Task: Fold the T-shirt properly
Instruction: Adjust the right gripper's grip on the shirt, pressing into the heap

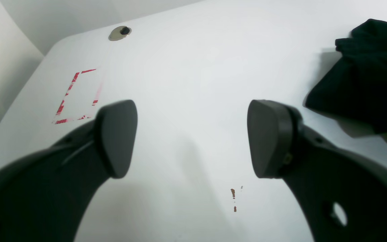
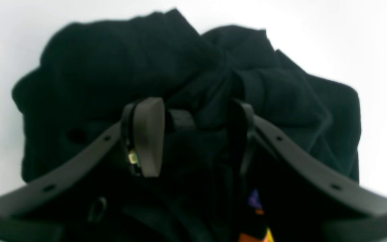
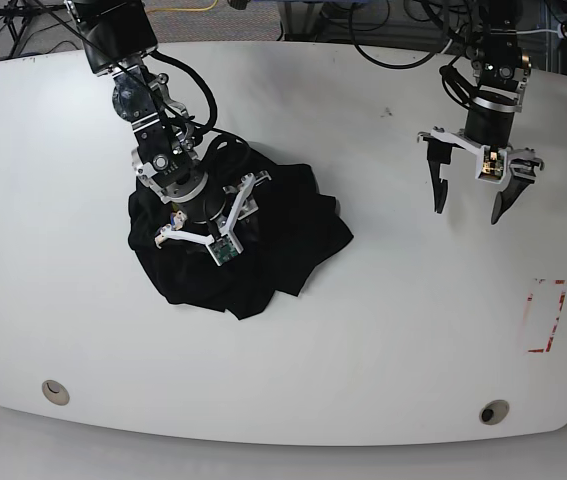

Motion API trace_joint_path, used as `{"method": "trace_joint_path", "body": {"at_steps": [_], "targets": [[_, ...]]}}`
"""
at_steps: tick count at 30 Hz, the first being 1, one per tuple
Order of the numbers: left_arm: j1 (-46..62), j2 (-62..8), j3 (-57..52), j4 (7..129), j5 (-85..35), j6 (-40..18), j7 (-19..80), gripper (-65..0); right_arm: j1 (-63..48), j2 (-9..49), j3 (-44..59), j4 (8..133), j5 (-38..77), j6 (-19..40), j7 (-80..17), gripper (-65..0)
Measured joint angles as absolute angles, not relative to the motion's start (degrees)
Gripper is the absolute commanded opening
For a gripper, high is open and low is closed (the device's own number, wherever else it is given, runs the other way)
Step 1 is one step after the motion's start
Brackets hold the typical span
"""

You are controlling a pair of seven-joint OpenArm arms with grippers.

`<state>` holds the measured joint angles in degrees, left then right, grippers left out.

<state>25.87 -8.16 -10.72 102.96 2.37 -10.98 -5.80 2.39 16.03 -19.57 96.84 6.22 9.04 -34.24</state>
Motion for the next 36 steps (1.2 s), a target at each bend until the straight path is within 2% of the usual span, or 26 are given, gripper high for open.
{"method": "trace_joint_path", "body": {"at_steps": [14,26,36], "targets": [[25.8,-8.1,-10.9,103.0,2.4,-11.0,-6.0,-16.6,1.9,16.0,-19.9,96.5,6.2,9.1,-34.1,-37.2],[25.8,-8.2,-10.8,103.0,2.5,-11.0,-6.1,-16.9,2.2,16.0,-19.9,96.4,5.9,9.0,-33.2,-65.0],[25.8,-8.2,-10.6,102.7,2.5,-11.0,-6.0,-17.0,1.7,16.2,-19.9,99.7,6.2,9.0,-33.6,-65.0]]}}
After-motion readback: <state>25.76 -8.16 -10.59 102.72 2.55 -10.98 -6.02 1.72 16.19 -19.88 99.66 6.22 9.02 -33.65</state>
